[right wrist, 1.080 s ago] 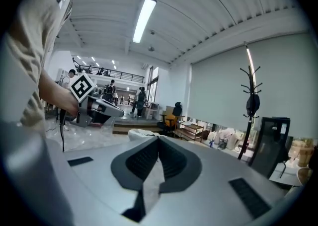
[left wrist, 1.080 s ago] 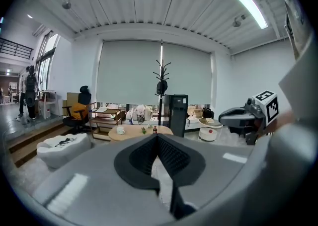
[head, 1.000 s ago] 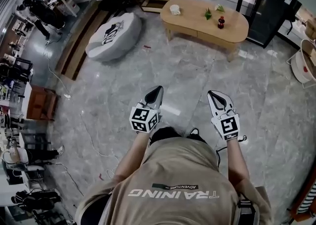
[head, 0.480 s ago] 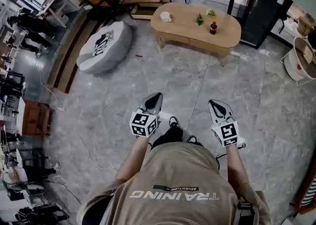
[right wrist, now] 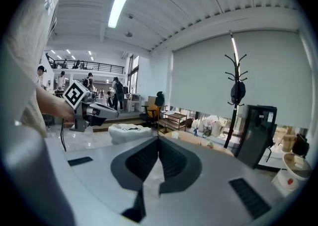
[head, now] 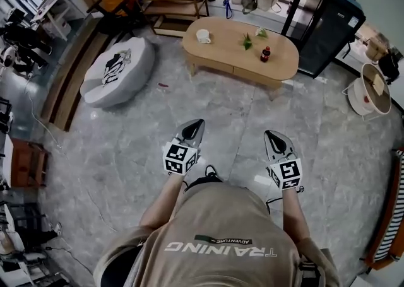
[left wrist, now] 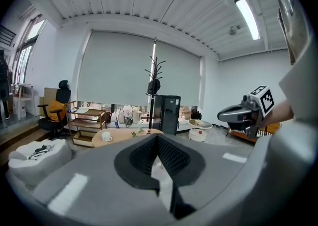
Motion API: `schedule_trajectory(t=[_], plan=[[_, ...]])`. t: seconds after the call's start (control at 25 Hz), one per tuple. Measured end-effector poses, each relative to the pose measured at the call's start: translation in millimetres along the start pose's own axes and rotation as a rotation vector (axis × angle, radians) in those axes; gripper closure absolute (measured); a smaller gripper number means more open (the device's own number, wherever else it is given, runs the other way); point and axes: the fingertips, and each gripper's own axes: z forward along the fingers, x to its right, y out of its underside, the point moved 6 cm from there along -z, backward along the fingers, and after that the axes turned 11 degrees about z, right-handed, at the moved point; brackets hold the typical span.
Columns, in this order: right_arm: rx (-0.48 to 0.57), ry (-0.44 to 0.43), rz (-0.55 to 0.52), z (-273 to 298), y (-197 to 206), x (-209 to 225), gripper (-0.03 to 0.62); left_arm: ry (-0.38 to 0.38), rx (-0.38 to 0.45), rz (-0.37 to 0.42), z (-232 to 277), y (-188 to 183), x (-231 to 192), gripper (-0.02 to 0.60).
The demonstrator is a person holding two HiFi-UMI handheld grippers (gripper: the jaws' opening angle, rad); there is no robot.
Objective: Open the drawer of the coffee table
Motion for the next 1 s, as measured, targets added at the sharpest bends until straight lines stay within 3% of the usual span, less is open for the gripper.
schedule_trajectory(t=[0.2, 0.6, 0.8, 1.0], plan=[[0.000, 0.032, 0.113, 30, -6, -5, 0.589, 0.017, -0.007, 0.033, 9, 6, -32, 0.575], [0.029, 0.040, 0.099, 86, -34, -2, 0.589, -0.002, -0.008, 0.051, 31, 4, -81, 0.575], [0.051, 0.019, 0.127, 115, -39, 14, 0.589, 0.007, -0.026, 0.015, 60, 4, -77, 0.575], [0.003, -0.032, 0.109, 146, -34, 51, 0.589, 0.013, -0.034, -0.025, 93, -6, -69, 0.575]])
